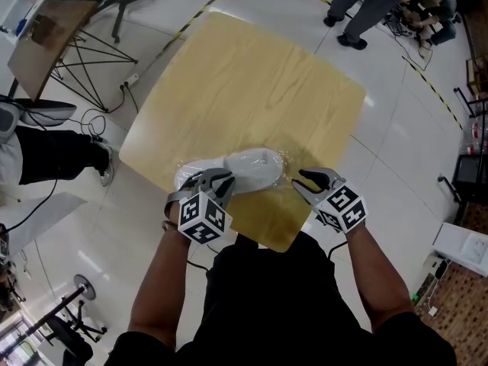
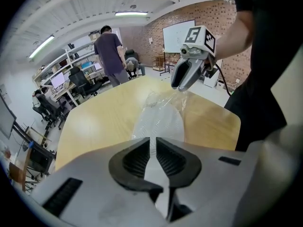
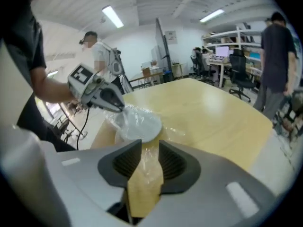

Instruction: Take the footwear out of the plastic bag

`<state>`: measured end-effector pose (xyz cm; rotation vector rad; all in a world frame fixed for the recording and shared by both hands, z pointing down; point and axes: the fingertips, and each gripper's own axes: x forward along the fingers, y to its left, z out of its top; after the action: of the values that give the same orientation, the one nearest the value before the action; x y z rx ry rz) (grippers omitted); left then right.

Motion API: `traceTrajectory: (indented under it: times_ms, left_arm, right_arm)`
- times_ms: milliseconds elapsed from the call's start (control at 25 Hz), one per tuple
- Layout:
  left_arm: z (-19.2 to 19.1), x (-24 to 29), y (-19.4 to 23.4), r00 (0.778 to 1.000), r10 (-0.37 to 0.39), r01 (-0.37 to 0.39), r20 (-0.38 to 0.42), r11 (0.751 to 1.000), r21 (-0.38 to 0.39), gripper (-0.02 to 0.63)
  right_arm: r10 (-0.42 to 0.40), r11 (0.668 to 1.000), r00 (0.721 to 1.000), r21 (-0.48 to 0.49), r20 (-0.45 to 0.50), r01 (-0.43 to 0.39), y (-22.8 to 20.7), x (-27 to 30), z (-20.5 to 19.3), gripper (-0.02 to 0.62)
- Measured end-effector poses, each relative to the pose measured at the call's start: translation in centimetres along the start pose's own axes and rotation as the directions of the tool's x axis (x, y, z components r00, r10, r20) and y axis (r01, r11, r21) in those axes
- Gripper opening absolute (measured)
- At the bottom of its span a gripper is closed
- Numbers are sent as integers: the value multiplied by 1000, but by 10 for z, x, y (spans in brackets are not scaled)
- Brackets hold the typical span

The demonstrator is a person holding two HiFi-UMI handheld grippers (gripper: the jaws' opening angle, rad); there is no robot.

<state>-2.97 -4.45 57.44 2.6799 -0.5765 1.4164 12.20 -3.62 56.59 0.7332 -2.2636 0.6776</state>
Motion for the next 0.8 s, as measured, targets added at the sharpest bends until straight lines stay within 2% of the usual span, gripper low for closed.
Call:
traceTrajectory:
  times_ms: [80,160,200,240,400,520,640,720,800]
  left_arm:
    - [4,0,0,1000,2,-2,10,1000,6,48]
    - [7,-2,1,1000,4,-4,13,1000,15,48]
    - [9,-4,2,1000,4,-4,15,1000,19,49]
    - [10,-5,2,1000,3,-4,17,1000,25,49]
    - [12,-9,0,1000,1,-2,23,999,52,51]
    - [13,-11,-2,1000,2,-4,31,998,63,51]
    - [16,-13,-4,999,4,-6,44,998,63,51]
    - [15,-13,-4,999,6,-9,45,998,60,49]
    - [11,-12,-3,999,13,-15,34,998,55,46]
  right_arm:
    - [2,978,999,210,37,-10,-13,8,7,63]
    - [28,896,998,441,50,-47,-23,21,5,48]
    - [40,852,998,520,52,-62,-25,27,4,48]
    - [48,822,998,565,52,-69,-26,33,4,53]
    - [66,786,996,612,65,-92,-23,44,7,139]
    - [97,745,992,655,83,-128,-18,50,7,170]
    - [122,728,989,669,86,-148,-13,53,8,173]
    - [134,729,987,666,87,-157,-9,54,9,172]
    - [134,742,987,650,94,-163,-5,54,11,113]
